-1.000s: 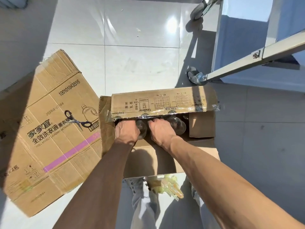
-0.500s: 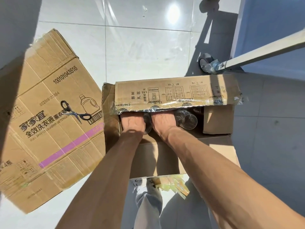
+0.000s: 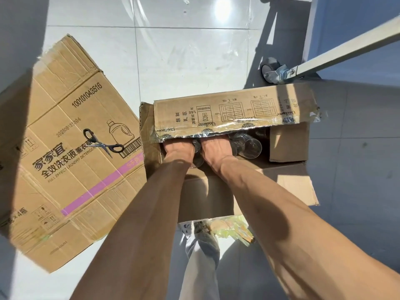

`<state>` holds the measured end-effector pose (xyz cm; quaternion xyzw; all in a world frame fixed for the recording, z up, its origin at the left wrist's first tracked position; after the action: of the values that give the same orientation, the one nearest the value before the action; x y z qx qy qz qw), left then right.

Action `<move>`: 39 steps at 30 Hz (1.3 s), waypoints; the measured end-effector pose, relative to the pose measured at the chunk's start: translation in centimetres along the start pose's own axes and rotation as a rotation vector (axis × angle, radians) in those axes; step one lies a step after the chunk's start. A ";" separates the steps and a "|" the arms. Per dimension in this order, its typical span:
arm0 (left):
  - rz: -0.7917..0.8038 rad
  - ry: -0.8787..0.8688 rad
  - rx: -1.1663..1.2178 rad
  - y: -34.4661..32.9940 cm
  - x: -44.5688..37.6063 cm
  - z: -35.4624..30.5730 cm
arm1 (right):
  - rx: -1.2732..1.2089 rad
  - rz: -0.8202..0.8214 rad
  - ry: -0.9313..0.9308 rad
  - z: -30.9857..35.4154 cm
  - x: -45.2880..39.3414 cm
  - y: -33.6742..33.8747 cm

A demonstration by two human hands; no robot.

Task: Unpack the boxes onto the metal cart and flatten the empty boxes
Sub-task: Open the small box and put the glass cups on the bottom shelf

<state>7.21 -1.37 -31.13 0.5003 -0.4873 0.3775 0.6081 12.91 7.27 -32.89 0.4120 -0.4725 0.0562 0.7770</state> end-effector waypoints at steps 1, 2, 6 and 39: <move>-0.011 -0.101 -0.081 0.0 -0.1 0.0 | 0.001 0.000 0.004 0.1 0.2 -0.1; -0.085 -0.210 -0.344 -0.3 -0.2 -0.5 | -0.007 0.001 0.010 0.1 0.2 0.2; -0.127 -0.185 -0.303 -0.1 -0.9 -1.0 | -0.026 -0.037 0.043 -0.2 0.9 1.1; -0.901 -0.493 -0.256 1.1 31.4 -13.9 | -0.208 -0.450 0.159 -10.5 26.9 23.3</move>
<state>16.66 11.53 -0.70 0.6557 -0.3947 -0.1127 0.6337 23.75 21.63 -0.43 0.4188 -0.3098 -0.1347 0.8429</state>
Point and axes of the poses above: each hand's wrist, its own x-axis away from the middle knuckle, its own y-axis out of the back of the hand, z = x × y, the point moved 7 cm from there along -x, towards the middle knuckle, and after that the axes turned 13 degrees about -x, right-handed, at the moved point
